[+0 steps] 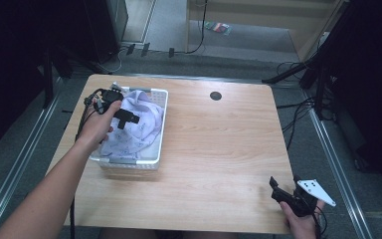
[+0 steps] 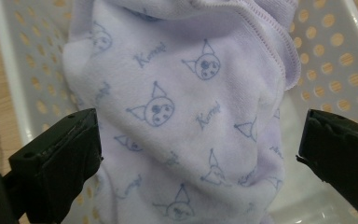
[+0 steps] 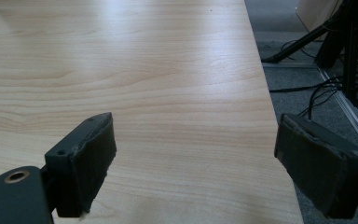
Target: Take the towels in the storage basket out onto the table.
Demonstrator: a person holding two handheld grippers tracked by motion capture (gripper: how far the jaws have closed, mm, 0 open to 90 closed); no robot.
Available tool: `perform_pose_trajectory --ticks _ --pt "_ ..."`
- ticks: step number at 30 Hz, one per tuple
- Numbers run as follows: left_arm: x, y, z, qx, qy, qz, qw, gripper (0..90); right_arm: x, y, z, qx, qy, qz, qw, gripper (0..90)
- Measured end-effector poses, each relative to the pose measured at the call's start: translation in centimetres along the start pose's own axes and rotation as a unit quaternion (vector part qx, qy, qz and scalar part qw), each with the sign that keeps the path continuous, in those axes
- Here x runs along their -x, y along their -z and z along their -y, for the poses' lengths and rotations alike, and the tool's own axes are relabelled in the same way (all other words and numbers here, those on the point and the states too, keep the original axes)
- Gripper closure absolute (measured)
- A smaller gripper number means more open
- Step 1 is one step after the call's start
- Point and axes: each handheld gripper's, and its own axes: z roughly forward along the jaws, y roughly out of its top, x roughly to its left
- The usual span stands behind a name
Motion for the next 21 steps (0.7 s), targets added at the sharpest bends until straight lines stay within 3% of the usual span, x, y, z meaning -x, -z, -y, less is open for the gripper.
perform_pose_trajectory --ticks 5,12,17,21 --pt "0.2 -1.7 0.0 -0.016 0.003 0.002 0.9999 0.0 0.0 0.0 0.0 0.0 0.0 0.0 1.0 12.8" --pt "0.1 -4.8 0.3 -0.04 0.019 -0.022 0.9988 0.0 0.0 0.0 0.0 0.001 0.0 -0.001 1.0 12.8" --pt "0.3 -5.6 0.4 -0.049 0.021 -0.025 0.9983 0.0 0.0 0.0 0.0 0.0 0.0 -0.002 1.0 12.8" --pt "0.8 -6.2 0.3 -0.054 0.017 -0.055 0.9969 0.0 0.0 0.0 0.0 0.0 0.0 -0.002 1.0 12.8"
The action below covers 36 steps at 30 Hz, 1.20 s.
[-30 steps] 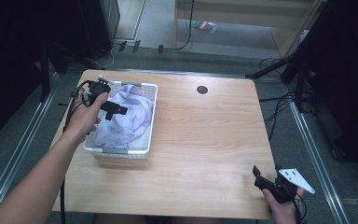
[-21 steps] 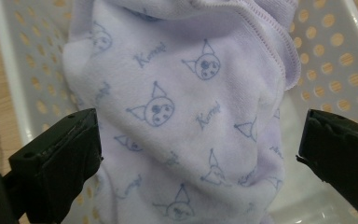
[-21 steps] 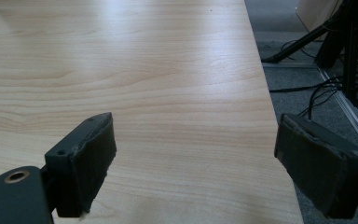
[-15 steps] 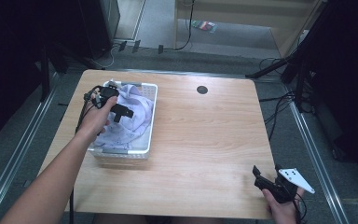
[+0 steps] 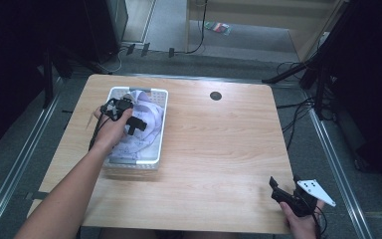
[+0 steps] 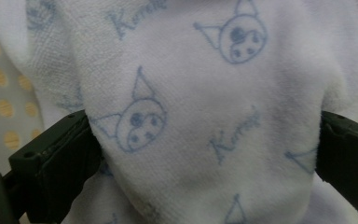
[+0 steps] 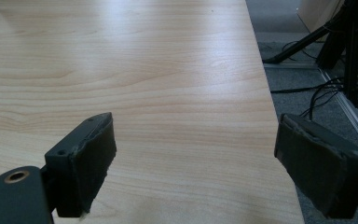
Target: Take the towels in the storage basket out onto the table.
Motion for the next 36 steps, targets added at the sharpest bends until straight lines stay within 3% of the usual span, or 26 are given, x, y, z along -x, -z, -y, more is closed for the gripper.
perform_pose_trajectory --ticks 3,4,7,11,30,35,36 --pt "0.3 -0.7 0.0 -0.009 -0.005 -0.009 0.9999 0.0 0.0 0.0 0.0 0.0 0.0 0.0 1.0 12.8" --pt "0.5 -1.3 0.1 -0.022 -0.018 -0.015 0.9995 0.0 0.0 0.0 0.0 0.0 0.0 0.0 1.0 12.8" --pt "0.8 -1.8 0.3 -0.023 -0.02 -0.017 0.9994 0.0 0.0 0.0 0.0 0.0 0.001 0.0 1.0 12.9" --pt "0.5 -2.2 0.8 -0.008 -0.005 0.001 1.0 0.0 0.0 0.0 0.0 0.0 0.002 0.0 1.0 12.9" --pt "0.1 -2.4 1.0 -0.008 -0.015 0.019 0.9997 0.0 -0.1 -0.1 0.0 -0.002 0.002 0.0 1.0 13.1" --pt "0.3 -2.1 1.0 -0.01 -0.019 0.013 0.9997 6.8 -0.1 -0.1 0.0 -0.002 0.002 0.0 1.0 13.1" --pt "0.2 -1.8 1.0 -0.01 -0.024 0.017 0.9995 15.0 -0.1 -0.1 0.0 -0.002 0.003 0.0 1.0 13.1"
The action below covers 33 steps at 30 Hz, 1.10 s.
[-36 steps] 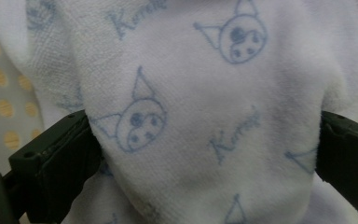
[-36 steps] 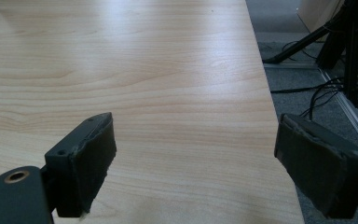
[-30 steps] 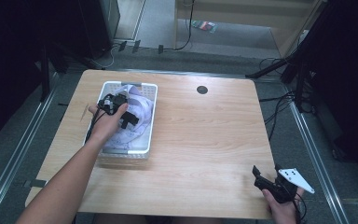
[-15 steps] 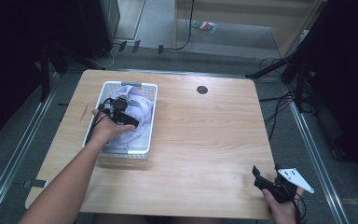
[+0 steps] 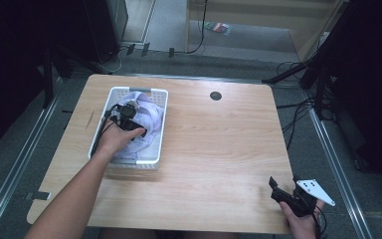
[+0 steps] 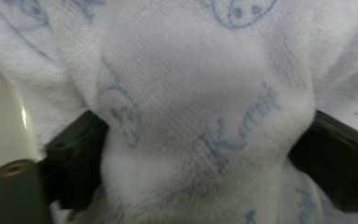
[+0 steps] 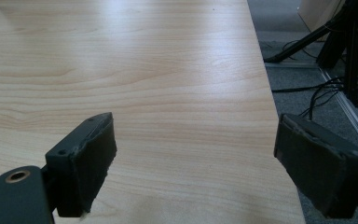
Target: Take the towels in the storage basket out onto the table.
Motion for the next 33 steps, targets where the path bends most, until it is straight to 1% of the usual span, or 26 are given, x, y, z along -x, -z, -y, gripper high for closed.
perform_pose_trajectory --ticks 1,2,3,5,6,7,8,9,10,11,13,15,18,19,20,21,23,24,25,26,27,28,31,32,33 --pt "0.0 0.0 0.0 0.0 0.0 0.0 1.0 19.8 0.0 0.0 0.0 0.0 0.0 0.0 1.0 13.1" --pt "0.0 0.2 0.0 0.004 0.001 0.002 1.0 19.8 0.0 0.0 0.0 0.0 0.0 0.0 1.0 13.1" --pt "-0.1 0.5 0.1 0.006 -0.004 0.003 1.0 36.2 0.0 0.0 0.0 0.0 0.001 0.0 1.0 13.1" --pt "-0.2 0.6 0.2 0.01 -0.003 0.003 0.9999 44.7 0.0 0.0 0.0 0.0 0.001 0.0 1.0 13.2" --pt "-0.2 0.6 0.2 0.01 -0.003 0.003 0.9999 47.3 0.0 0.0 0.0 0.0 0.001 0.0 1.0 13.2" --pt "-0.2 0.7 0.2 0.007 -0.003 0.005 1.0 47.3 0.0 0.0 0.0 0.0 0.001 0.001 1.0 13.2" --pt "-0.1 0.8 0.2 0.007 -0.001 0.002 1.0 53.8 0.0 0.0 0.0 -0.001 0.001 0.001 1.0 13.2" --pt "-0.1 0.8 0.2 0.007 -0.001 0.002 1.0 55.3 0.0 0.0 0.0 -0.001 0.001 0.001 1.0 13.2" --pt "0.0 0.8 0.1 0.006 -0.001 -0.003 1.0 57.3 0.0 0.0 0.0 0.0 0.001 0.001 1.0 13.2" --pt "0.0 0.8 0.1 0.006 -0.001 -0.003 1.0 58.6 0.0 0.0 0.0 0.0 0.001 0.001 1.0 13.2" --pt "-0.1 0.9 -0.1 -0.001 0.0 0.004 1.0 60.1 0.0 0.0 0.0 0.0 0.002 0.001 1.0 13.2" --pt "-0.6 1.2 -0.3 -0.001 0.009 0.019 0.9998 61.0 0.0 0.0 0.0 0.0 0.002 0.0 1.0 13.2" --pt "-0.8 1.6 -0.3 0.0 0.007 0.02 0.9998 61.3 0.0 -0.1 0.0 -0.002 0.002 0.0 1.0 13.2" --pt "-0.9 2.2 -0.4 0.008 0.009 0.024 0.9996 61.3 0.0 -0.1 0.0 -0.004 0.002 0.0 1.0 13.2" --pt "-0.9 2.2 -0.4 0.008 0.009 0.024 0.9996 61.3 0.0 -0.1 0.0 -0.005 0.002 -0.001 1.0 13.2" --pt "-1.1 2.9 -0.4 0.012 0.01 0.034 0.9993 61.3 0.0 -0.1 0.0 -0.005 0.002 -0.001 1.0 13.2" --pt "-1.2 3.2 -0.4 0.014 0.01 0.038 0.9991 61.4 0.0 -0.1 0.0 -0.005 0.001 0.0 1.0 13.2" --pt "-1.2 3.5 -0.3 0.02 0.013 0.035 0.9991 61.4 0.0 -0.1 0.0 -0.005 0.001 0.0 1.0 13.2" --pt "-1.4 4.1 -0.3 0.021 0.015 0.04 0.9988 61.4 0.0 -0.1 0.0 -0.005 0.001 0.001 1.0 13.3" --pt "-1.4 4.1 -0.3 0.021 0.015 0.04 0.9988 61.4 0.0 -0.1 0.0 -0.006 0.001 0.002 1.0 13.3" --pt "-1.5 4.9 -0.4 0.024 0.014 0.043 0.9987 61.3 0.0 -0.1 0.0 -0.006 0.002 0.002 1.0 13.3" --pt "-1.5 4.9 -0.4 0.024 0.014 0.043 0.9987 61.3 0.0 -0.1 0.0 -0.006 0.002 0.002 1.0 13.3" --pt "-1.5 6.5 -0.5 0.041 0.015 0.044 0.9981 61.2 0.0 -0.1 -0.1 -0.007 0.002 0.004 1.0 13.3" --pt "-1.5 7.1 -0.6 0.046 0.016 0.049 0.9976 61.2 0.0 -0.1 -0.1 -0.007 0.001 0.004 1.0 13.3" --pt "-1.5 7.5 -0.7 0.049 0.014 0.047 0.9976 61.2 0.0 -0.1 0.0 -0.006 0.001 0.005 1.0 13.3"
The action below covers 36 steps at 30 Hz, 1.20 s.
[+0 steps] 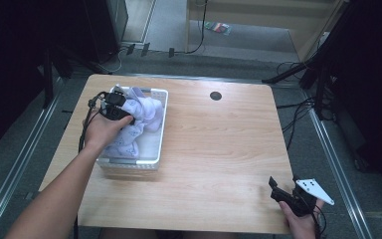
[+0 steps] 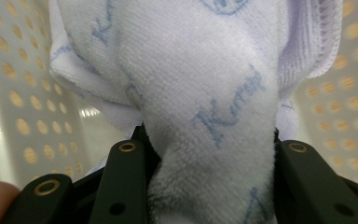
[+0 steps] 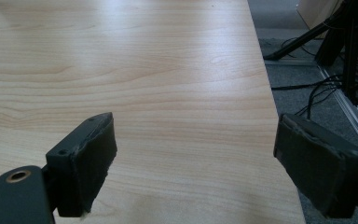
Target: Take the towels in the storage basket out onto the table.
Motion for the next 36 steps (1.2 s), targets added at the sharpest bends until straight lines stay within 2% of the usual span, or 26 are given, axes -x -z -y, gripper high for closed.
perform_pose_trajectory --ticks 4,11,31,36 --pt "0.5 2.1 -0.6 0.014 0.0 0.001 0.9999 61.1 0.0 0.0 0.0 -0.001 -0.001 0.003 1.0 13.3" --pt "1.0 3.3 -0.9 0.017 -0.002 0.002 0.9998 60.8 0.0 0.0 0.0 -0.001 0.0 0.003 1.0 13.4" --pt "2.9 7.6 -3.6 0.024 -0.016 -0.006 0.9996 60.1 0.0 0.0 0.0 0.001 0.0 -0.001 1.0 13.5" --pt "3.9 8.2 -4.3 0.028 -0.016 0.003 0.9995 59.8 0.0 0.0 0.0 0.0 0.001 0.0 1.0 13.6"
